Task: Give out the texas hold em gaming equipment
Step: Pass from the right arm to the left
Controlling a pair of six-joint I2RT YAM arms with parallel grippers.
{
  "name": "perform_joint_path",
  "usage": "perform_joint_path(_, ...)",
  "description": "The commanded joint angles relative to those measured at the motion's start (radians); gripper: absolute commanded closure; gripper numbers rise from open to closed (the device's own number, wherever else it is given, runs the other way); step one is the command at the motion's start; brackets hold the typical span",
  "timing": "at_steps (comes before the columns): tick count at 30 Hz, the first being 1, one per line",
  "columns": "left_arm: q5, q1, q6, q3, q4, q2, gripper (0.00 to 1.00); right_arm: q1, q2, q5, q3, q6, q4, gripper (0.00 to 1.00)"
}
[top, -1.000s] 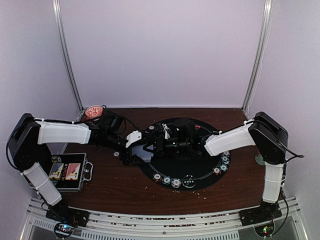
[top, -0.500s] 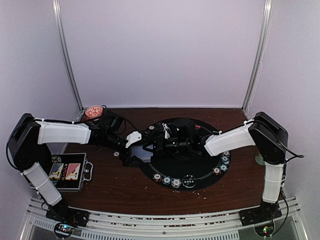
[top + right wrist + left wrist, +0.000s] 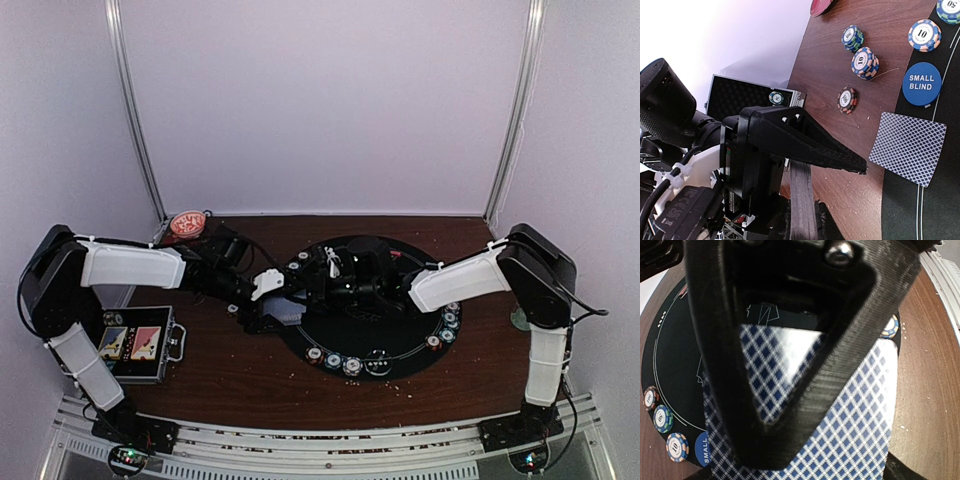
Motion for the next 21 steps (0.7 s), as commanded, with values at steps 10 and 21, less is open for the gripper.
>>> perform_joint_path(10, 0.009, -0.015, 0.002, 0.008, 0.002, 0.010, 0.22, 0.007, -0.005, 0.003, 0.009, -0.004, 0.028, 1.00)
perform_joint_path(21, 0.030, -0.015, -0.003, 0.008, 0.001, 0.010, 0.22, 0.012, 0.020, 0.001, 0.017, 0.001, 0.039, 1.00)
